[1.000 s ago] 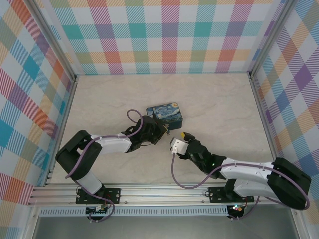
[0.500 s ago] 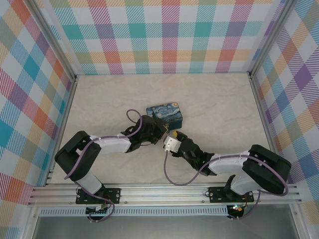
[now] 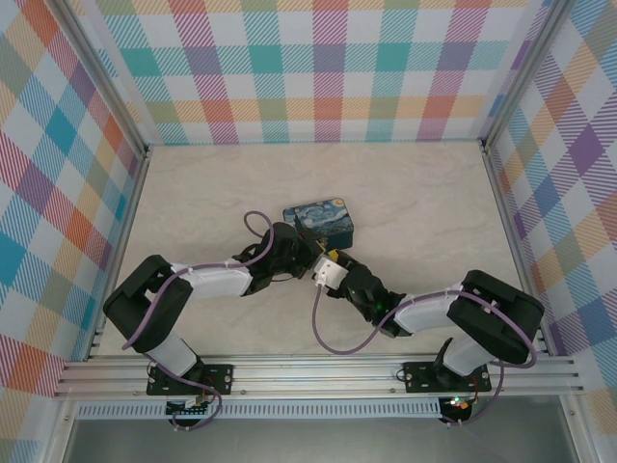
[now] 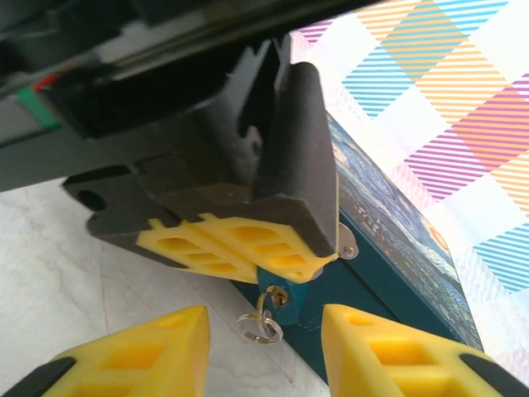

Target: Unlock the padlock with the key

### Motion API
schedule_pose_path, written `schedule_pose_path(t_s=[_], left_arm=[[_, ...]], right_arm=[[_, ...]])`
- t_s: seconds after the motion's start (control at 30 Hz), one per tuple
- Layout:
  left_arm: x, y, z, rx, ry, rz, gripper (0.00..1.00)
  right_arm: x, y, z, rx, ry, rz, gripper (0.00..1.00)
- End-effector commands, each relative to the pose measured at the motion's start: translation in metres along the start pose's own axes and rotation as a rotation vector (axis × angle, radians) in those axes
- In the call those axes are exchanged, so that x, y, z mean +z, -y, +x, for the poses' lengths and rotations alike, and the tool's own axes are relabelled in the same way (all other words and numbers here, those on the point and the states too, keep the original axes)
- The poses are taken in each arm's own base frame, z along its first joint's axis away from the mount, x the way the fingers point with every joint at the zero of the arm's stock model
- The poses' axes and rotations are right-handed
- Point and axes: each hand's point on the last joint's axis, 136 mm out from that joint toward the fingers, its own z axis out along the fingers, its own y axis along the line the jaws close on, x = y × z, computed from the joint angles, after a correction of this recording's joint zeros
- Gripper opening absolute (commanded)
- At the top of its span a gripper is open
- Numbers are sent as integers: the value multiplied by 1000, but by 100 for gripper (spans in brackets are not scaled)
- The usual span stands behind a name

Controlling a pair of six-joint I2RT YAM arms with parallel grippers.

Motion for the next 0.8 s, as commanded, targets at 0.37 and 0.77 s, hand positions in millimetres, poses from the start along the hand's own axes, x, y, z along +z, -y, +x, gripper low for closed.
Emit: schedule_pose_path(t_s=[0.37,0.77], left_arm=[[-8,30,1,5,-8,80,0],[-7,29,2,3,-12,80,0]], right_arm=[[9,6,-11,82,42,23,24],[12,9,-8,111,28,46,5]])
